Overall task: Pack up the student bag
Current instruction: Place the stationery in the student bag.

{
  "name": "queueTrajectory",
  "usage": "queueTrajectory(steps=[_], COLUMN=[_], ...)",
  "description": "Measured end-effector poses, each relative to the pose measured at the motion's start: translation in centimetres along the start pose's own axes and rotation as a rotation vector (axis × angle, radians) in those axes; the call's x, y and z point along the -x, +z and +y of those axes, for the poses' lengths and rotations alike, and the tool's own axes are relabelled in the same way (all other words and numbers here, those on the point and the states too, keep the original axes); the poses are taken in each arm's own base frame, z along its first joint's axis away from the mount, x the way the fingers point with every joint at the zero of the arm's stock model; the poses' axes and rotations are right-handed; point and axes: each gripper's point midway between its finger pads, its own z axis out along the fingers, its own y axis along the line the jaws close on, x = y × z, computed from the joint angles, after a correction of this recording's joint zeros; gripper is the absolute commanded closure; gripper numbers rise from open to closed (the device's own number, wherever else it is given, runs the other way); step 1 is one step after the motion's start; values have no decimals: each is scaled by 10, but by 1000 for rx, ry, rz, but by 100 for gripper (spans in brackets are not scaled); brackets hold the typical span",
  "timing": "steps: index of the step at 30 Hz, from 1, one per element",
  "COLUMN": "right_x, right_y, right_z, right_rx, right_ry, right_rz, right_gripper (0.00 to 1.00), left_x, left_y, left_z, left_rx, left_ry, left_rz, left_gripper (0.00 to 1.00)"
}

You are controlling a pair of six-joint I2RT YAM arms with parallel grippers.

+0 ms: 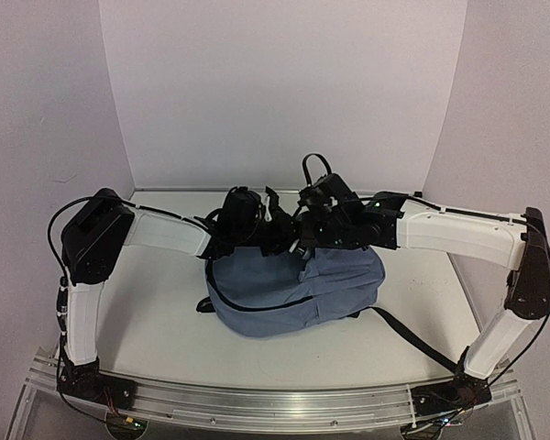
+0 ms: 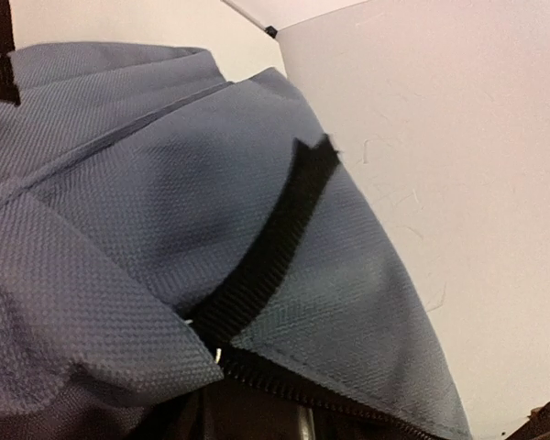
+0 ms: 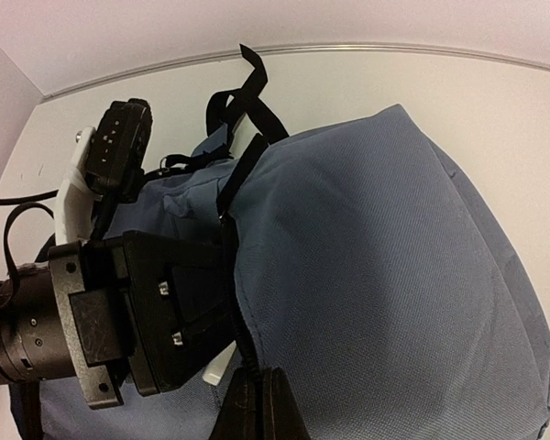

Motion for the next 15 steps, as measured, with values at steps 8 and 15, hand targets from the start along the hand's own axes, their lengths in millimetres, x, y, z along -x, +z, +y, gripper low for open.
queueTrajectory(steps=[8, 15], right_x=[3, 3], right_y=[-2, -3], right_z=[0, 0], right_rx=[2, 4], right_ry=[6, 7], right_rz=[-11, -11], right_gripper=[100, 100], left_x=[-7, -9], left_y=[-7, -27], left_z=[0, 5], left_rx=[99, 216], left_ry=[123, 199], left_rz=[58, 89], left_gripper=[27, 21])
